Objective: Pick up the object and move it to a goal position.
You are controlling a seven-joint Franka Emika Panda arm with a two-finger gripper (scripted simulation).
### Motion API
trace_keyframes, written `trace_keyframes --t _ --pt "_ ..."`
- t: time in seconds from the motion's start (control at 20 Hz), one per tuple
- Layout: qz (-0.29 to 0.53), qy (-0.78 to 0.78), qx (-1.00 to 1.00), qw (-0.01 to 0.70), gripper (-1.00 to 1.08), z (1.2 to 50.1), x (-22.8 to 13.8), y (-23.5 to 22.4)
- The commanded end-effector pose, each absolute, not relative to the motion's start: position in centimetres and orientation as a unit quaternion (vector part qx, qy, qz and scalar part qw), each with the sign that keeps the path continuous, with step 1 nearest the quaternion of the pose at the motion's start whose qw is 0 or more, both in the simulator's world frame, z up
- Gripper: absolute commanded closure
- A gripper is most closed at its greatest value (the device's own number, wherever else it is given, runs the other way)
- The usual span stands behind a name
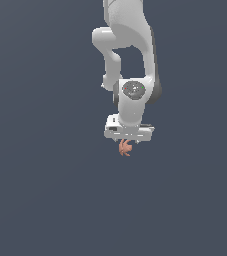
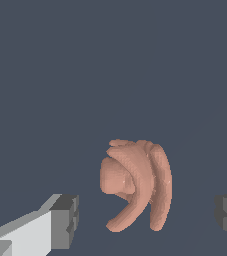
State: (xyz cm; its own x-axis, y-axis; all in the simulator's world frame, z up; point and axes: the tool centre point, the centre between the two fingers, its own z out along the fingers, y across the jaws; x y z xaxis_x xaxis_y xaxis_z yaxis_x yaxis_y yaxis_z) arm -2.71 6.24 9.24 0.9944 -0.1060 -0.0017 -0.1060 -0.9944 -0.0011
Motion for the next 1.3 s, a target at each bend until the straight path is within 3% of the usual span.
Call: trace_keyframes --t 0.0,0.9,0.95,1.25 --pt "0.001 0.053 -0.999 0.001 -0.92 9.2 -2.7 6.2" --pt "0.000 0.054 -0.999 0.000 -0.92 4.2 -2.8 6.3" --pt "0.000 0.054 -0.999 0.000 1.08 4.2 -2.8 6.3" --pt "0.000 0.054 -0.999 0.000 1.08 4.2 -2.8 6.3"
